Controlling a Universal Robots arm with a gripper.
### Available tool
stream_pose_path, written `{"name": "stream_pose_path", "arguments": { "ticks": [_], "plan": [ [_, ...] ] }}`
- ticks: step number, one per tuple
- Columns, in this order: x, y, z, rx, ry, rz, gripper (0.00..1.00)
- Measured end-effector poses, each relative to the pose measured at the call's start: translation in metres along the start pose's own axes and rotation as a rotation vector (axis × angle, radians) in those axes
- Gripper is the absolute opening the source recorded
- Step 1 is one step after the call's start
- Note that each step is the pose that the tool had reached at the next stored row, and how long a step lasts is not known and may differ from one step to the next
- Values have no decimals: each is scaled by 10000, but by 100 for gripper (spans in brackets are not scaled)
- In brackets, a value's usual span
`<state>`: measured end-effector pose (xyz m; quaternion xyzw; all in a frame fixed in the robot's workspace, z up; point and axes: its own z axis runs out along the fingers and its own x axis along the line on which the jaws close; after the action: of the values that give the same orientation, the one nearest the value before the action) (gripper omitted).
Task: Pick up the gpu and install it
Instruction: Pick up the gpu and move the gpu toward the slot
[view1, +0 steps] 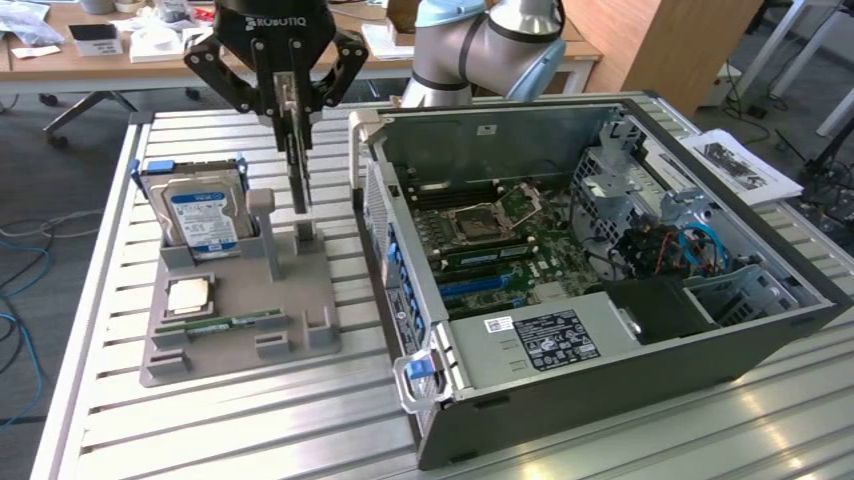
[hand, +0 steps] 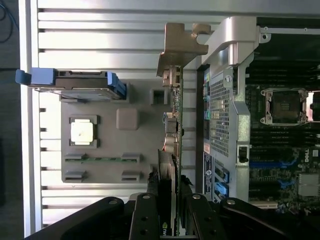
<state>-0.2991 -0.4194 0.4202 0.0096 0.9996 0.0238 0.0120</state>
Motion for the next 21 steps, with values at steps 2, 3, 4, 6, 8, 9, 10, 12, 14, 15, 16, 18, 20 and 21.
{"name": "stream_pose_path", "arguments": {
  "ticks": [2, 3, 4, 6, 8, 9, 10, 12, 14, 15, 16, 18, 20, 21],
  "plan": [
    [-1, 1, -27, -1, -1, 0, 27],
    [-1, 1, -30, -2, -2, 0, 27],
    [-1, 1, -30, -2, -2, 0, 27],
    [-1, 2, -31, -1, -1, 0, 27],
    [-1, 2, -32, 0, 0, 0, 27],
    [-1, 2, -32, 0, 0, 0, 27],
    [-1, 1, -32, 0, 1, -1, 27],
    [-12, 1, -33, 1, 2, -4, 27],
    [-42, 2, -30, -1, 0, 0, 27],
    [-62, 3, -30, 0, 1, -1, 27],
    [-83, 3, -30, -1, 0, -1, 27],
    [-127, 4, -29, -1, 0, -1, 27],
    [-176, 5, -27, -1, 0, 0, 27],
    [-204, 5, -26, 0, 0, 1, 27]
  ]
}}
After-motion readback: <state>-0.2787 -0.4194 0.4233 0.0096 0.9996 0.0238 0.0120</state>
